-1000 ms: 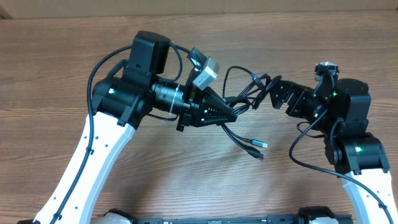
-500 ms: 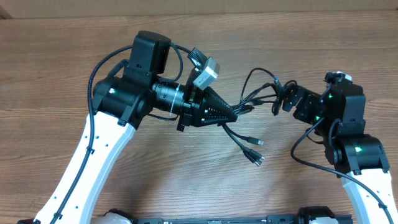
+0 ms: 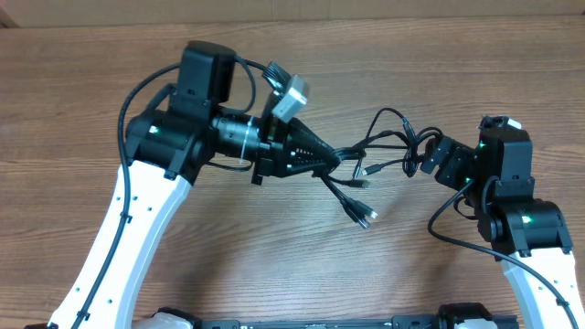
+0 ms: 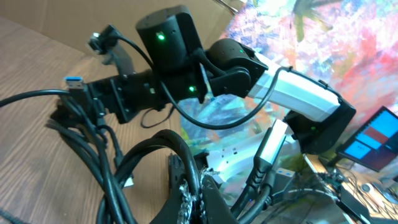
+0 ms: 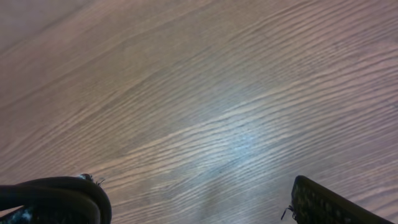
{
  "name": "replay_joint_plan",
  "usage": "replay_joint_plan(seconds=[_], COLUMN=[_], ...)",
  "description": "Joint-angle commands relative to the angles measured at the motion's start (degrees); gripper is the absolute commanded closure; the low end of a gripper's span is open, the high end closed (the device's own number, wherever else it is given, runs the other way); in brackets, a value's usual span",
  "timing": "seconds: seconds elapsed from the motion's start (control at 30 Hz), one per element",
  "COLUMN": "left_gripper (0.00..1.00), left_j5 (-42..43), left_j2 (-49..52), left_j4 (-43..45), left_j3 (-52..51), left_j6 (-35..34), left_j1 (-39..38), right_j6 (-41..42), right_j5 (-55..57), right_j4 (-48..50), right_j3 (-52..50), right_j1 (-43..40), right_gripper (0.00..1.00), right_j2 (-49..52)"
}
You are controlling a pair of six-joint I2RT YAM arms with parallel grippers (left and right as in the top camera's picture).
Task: Untangle cables
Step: 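Pull the cable strands apart between the left and right grippers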
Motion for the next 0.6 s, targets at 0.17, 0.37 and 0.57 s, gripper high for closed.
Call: replay_joint_plan(seconds=[0.17, 0.37, 0.57], left_gripper=[0.96, 0.96, 0.96], left_j5=[3.4, 3.3, 3.3], left_j2=[-0.6, -0.6, -0.6], left_j4=[0.3, 0.3, 0.3], left_j3=[1.7, 1.7, 1.7], left_j6=[-0.4, -0.4, -0.4], left_j1=[2.6, 6.0, 8.4], right_j6=[0.1, 0.0, 0.1], right_j5=[5.1, 5.2, 5.5], right_j4=[-0.9, -1.7, -3.4], right_j3=[1.3, 1.3, 1.3], right_j1=[-0.3, -0.3, -0.3], right_gripper=[0.03, 0.03, 0.03], right_j2=[0.2, 0.2, 0.2])
